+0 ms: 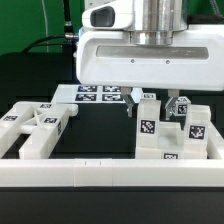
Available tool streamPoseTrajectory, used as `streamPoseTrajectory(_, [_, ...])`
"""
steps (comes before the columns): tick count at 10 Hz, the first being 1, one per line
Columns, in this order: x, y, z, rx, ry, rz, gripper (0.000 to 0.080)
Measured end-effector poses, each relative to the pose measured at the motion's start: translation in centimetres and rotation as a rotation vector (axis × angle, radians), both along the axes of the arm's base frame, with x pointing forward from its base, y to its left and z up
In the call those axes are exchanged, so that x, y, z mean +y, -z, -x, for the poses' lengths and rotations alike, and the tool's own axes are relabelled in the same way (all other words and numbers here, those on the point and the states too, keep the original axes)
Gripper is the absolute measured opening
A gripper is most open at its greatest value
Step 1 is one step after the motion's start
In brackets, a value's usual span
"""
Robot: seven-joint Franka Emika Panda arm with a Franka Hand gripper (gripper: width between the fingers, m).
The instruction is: Assemble chair
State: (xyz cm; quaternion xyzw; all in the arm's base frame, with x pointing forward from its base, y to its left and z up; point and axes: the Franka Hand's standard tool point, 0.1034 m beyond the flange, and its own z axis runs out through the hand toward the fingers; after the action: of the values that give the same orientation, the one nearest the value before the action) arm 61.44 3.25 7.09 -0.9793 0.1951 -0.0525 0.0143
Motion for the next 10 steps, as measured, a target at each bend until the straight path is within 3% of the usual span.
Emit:
streamPoseTrajectory(6, [1.0, 0.3, 0.2, 0.033, 0.569, -0.070, 0.0289])
streamPoseTrajectory(10, [1.0, 0.3, 0.2, 0.035, 0.706, -0.089, 0.0289])
